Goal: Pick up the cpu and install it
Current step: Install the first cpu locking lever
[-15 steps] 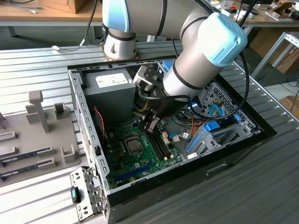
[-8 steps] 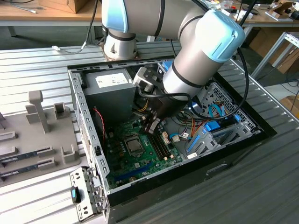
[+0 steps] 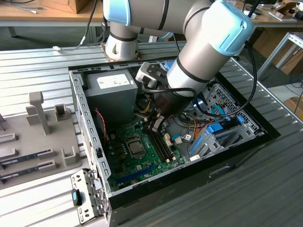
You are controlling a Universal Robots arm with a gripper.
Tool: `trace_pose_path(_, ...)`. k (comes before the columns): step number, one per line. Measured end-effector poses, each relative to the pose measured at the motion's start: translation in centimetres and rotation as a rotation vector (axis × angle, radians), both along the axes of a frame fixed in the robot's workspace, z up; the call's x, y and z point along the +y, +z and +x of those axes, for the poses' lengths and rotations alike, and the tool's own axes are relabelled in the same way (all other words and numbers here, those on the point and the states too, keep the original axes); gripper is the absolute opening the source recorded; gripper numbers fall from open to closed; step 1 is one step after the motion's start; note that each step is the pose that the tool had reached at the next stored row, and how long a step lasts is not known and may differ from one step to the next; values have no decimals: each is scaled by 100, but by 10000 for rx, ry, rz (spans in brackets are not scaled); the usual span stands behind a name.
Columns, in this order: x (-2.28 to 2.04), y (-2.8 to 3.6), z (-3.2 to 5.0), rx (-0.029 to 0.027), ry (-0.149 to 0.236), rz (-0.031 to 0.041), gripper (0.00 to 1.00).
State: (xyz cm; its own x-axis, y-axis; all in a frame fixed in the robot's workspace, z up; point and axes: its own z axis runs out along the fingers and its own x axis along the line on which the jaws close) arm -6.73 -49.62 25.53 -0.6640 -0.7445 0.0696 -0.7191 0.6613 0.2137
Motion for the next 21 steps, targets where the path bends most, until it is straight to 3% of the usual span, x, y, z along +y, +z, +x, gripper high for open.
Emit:
trace_pose_path(3,0,0,0,0,153,0,11)
trace_pose_path(7,0,-5,1,0,992,0,11)
trace_pose_path(12,0,-17,1,0,2127,-1,11)
trace_pose_path(16,0,-32,1,0,3482,-2,11)
trace_pose_path(21,0,-32,1,-1,4585,0,11)
